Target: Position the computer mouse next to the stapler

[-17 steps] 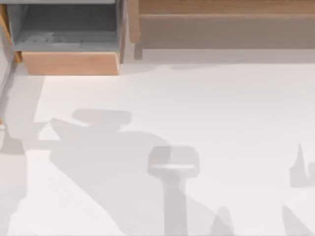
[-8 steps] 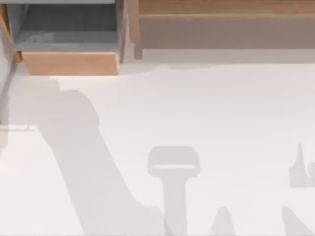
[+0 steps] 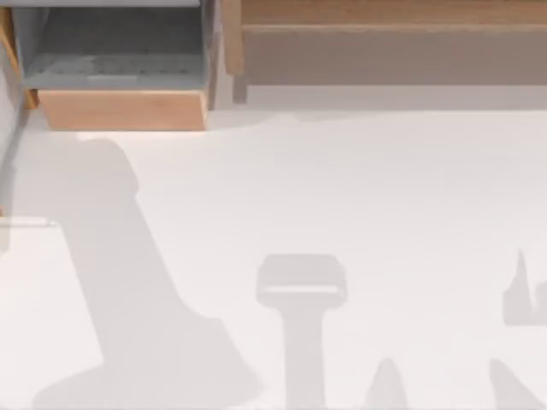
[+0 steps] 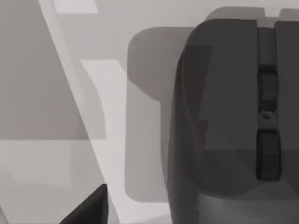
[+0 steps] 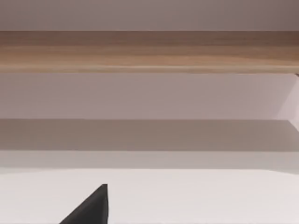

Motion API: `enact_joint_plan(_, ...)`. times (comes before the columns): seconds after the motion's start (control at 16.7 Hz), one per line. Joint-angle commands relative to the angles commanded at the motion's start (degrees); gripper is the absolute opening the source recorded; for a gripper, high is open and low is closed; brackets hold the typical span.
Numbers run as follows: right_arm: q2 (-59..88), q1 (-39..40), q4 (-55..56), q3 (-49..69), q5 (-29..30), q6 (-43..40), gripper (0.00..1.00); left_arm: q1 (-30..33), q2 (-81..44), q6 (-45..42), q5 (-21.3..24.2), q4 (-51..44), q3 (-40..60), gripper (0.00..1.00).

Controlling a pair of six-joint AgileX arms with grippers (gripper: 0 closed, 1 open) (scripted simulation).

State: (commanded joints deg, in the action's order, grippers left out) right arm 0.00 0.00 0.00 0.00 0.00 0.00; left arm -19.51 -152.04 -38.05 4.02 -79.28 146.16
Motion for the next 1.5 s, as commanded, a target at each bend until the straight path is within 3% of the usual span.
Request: enact_joint_plan(1.5, 0.0, 0.0, 0.0, 0.0, 0.0, 0.0, 1.00, 0.2, -0.1, 0.2, 0.0, 6.7, -6.6, 1.00)
